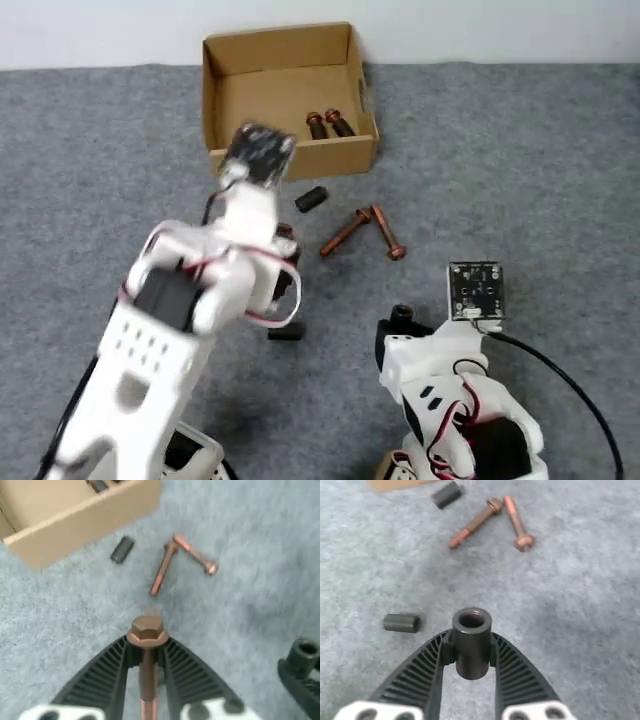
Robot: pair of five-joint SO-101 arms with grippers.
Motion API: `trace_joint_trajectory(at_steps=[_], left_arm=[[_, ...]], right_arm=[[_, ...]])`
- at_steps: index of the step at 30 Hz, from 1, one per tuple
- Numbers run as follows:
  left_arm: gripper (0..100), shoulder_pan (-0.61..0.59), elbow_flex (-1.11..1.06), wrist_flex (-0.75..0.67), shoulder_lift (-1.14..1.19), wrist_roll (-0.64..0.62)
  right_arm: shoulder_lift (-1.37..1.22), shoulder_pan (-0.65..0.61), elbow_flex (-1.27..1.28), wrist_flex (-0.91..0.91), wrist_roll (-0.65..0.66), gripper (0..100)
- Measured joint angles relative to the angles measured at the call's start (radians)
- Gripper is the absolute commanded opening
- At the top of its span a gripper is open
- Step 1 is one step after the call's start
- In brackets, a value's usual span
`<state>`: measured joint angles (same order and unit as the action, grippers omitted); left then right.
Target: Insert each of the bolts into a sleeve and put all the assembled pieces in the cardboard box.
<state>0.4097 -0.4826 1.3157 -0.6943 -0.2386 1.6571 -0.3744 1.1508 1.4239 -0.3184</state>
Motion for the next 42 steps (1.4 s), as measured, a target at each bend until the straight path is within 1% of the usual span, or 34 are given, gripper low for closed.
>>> trace_joint_trajectory(at_steps=[5,9,13,17,18,21,23,28,33,39,42], left_arm=[[0,0.000,-0.292,-0.226,-0.313,-0.028],[0,0.000,-0.471,-0.382,-0.554,-0.028],[0,0.009,-0.594,-0.442,-0.743,-0.028],[0,0.006,-0.617,-0.446,-0.872,-0.035],[0,0.006,-0.617,-0.446,-0.895,-0.063],[0,0.006,-0.617,-0.446,-0.939,-0.175],[0,0.031,-0.617,-0.446,-0.947,-0.242],[0,0.124,-0.617,-0.446,-0.951,-0.339],[0,0.153,-0.617,-0.448,-0.953,-0.367],[0,0.137,-0.617,-0.545,-0.953,-0.371],[0,0.124,-0.617,-0.568,-0.953,-0.374]], right_arm=[[-0.002,-0.110,0.000,-0.092,0.000,0.8],[-0.008,-0.219,0.000,-0.153,0.000,0.8],[-0.009,-0.307,0.000,-0.178,0.005,0.8],[-0.009,-0.370,0.000,-0.218,0.097,0.8],[-0.009,-0.376,0.000,-0.230,0.127,0.8],[-0.009,-0.379,0.000,-0.273,0.226,0.8],[-0.008,-0.379,0.008,-0.304,0.279,0.8],[-0.011,-0.381,0.008,-0.361,0.394,0.8],[-0.011,-0.381,0.008,-0.370,0.442,0.8],[-0.011,-0.385,0.015,-0.370,0.448,0.8],[-0.011,-0.431,0.015,-0.370,0.451,0.8]])
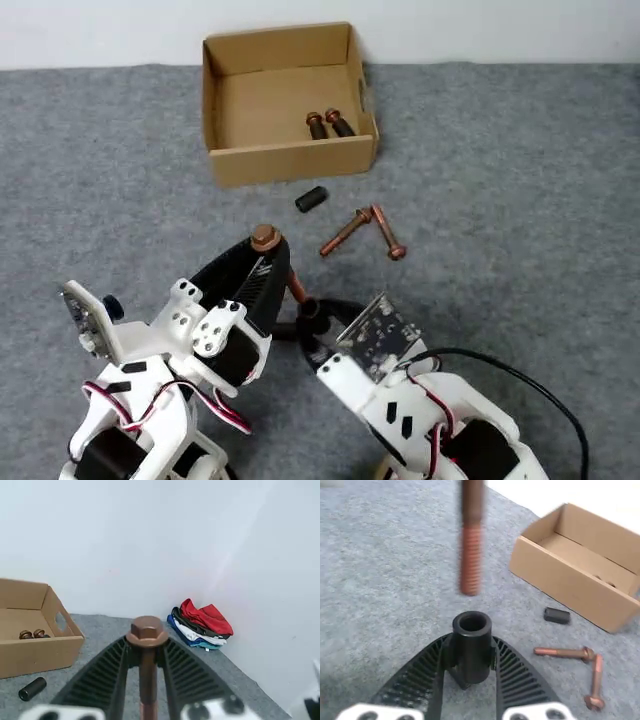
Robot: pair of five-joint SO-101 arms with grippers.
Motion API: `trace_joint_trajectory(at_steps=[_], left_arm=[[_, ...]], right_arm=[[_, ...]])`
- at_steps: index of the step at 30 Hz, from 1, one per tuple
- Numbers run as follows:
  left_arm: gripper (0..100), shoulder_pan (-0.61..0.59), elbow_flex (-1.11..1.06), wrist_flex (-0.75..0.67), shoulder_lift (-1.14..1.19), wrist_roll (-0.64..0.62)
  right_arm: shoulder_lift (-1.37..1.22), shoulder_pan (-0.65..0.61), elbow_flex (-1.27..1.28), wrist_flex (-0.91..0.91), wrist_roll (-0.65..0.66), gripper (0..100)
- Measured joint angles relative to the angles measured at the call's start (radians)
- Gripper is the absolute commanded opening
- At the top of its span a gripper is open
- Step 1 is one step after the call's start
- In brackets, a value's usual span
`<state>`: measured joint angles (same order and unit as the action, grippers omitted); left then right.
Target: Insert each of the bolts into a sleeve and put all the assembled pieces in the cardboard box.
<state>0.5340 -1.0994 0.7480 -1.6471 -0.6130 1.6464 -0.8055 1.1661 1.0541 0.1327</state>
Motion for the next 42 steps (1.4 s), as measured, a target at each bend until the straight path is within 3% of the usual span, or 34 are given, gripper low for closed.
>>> trace_joint_trajectory(at_steps=[3,25,33,36,42], left_arm=[[0,0.000,-0.011,-0.003,-0.003,0.000],[0,0.002,-0.040,0.100,-0.008,0.000],[0,0.104,-0.051,0.170,-0.011,0.008],[1,0.114,-0.054,0.230,-0.011,0.071],[17,0.130,-0.057,0.358,-0.003,0.192]], right_arm=[[0.000,-0.041,0.000,0.000,0.000,0.8],[-0.002,-0.023,0.000,0.000,0.034,0.8],[-0.003,-0.021,0.003,0.002,0.034,0.8],[-0.003,-0.021,0.003,0.002,0.034,0.8],[-0.003,-0.021,0.003,0.002,0.034,0.8]])
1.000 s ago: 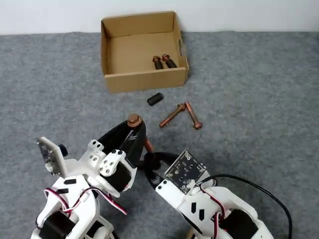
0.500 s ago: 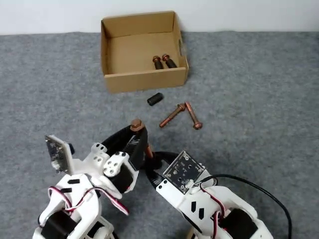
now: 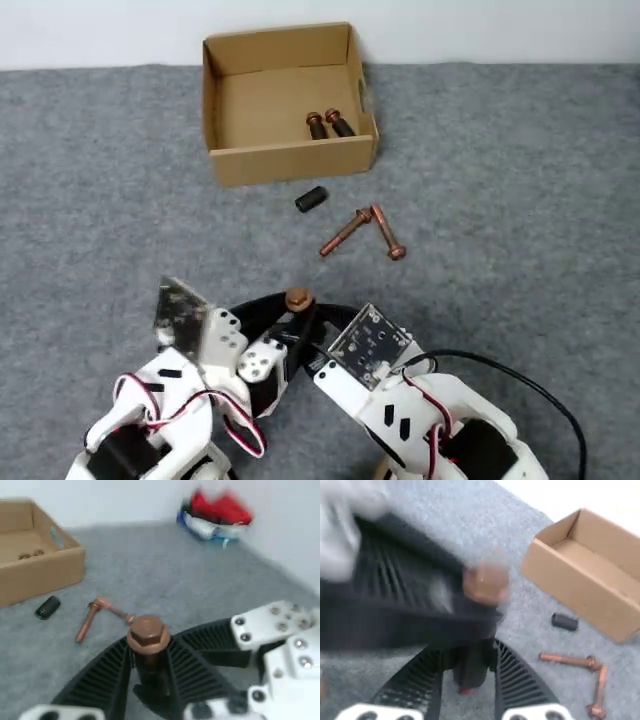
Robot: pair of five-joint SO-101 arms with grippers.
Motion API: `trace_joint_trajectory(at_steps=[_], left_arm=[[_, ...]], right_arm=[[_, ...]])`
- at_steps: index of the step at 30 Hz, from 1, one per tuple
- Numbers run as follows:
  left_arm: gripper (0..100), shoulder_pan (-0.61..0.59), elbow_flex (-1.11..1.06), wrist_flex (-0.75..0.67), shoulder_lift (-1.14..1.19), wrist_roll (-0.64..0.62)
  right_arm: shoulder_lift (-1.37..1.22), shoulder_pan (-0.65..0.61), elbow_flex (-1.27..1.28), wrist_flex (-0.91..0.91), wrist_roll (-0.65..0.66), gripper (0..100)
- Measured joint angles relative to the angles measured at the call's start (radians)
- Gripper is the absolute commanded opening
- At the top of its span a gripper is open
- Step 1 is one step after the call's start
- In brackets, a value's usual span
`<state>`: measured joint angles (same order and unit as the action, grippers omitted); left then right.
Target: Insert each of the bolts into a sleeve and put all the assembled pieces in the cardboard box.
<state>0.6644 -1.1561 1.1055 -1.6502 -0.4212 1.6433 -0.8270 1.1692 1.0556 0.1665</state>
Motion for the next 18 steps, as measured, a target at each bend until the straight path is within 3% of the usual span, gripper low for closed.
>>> trace_joint_trajectory(at_steps=[3,10,18], left_arm=[[22,-0.006,0.002,0.040,-0.006,0.026],[22,-0.034,0.015,0.069,-0.006,0.026],[18,-0.190,0.121,0.069,-0.005,0.115]], right_arm=[[0.002,-0.002,0.000,0.000,0.000,0.8],[0.002,0.002,-0.002,0.000,0.000,0.8],[0.002,0.008,-0.002,0.000,0.000,0.8]])
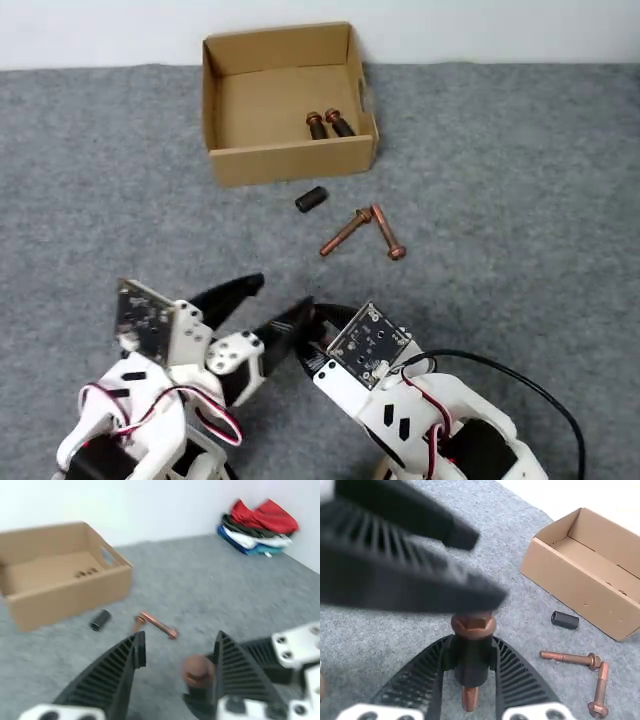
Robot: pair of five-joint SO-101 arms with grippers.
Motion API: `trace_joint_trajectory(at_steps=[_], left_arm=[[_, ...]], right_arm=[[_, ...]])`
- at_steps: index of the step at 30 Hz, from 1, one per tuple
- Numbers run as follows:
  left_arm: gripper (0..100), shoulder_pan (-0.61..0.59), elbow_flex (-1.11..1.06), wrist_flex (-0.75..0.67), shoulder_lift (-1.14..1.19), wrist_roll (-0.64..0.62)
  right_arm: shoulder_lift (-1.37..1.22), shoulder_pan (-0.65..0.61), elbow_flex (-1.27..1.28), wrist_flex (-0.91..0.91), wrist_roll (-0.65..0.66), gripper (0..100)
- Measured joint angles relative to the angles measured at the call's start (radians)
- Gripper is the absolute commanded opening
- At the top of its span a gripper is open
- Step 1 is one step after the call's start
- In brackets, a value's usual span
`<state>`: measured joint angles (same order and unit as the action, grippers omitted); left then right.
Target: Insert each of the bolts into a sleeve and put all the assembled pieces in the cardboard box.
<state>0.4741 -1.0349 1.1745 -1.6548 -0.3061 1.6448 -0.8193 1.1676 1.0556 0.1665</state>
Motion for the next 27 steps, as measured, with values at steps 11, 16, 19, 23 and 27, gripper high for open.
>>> trace_joint_trajectory(at_steps=[11,16,19,23,27], left_arm=[[0,-0.229,-0.075,-0.006,-0.002,0.095],[0,-0.311,-0.267,-0.069,-0.002,0.192],[0,-0.347,-0.388,-0.114,0.003,0.216],[0,-0.396,-0.509,-0.183,0.005,0.227],[0,-0.414,-0.588,-0.230,0.005,0.242]], right_arm=[[-0.038,0.304,0.000,0.000,-0.084,0.8],[-0.226,0.448,-0.086,0.052,-0.199,0.8],[-0.407,0.470,-0.226,0.107,-0.269,0.8],[-0.678,0.479,-0.462,0.115,-0.327,0.8],[-0.927,0.477,-0.692,0.114,-0.342,0.8]])
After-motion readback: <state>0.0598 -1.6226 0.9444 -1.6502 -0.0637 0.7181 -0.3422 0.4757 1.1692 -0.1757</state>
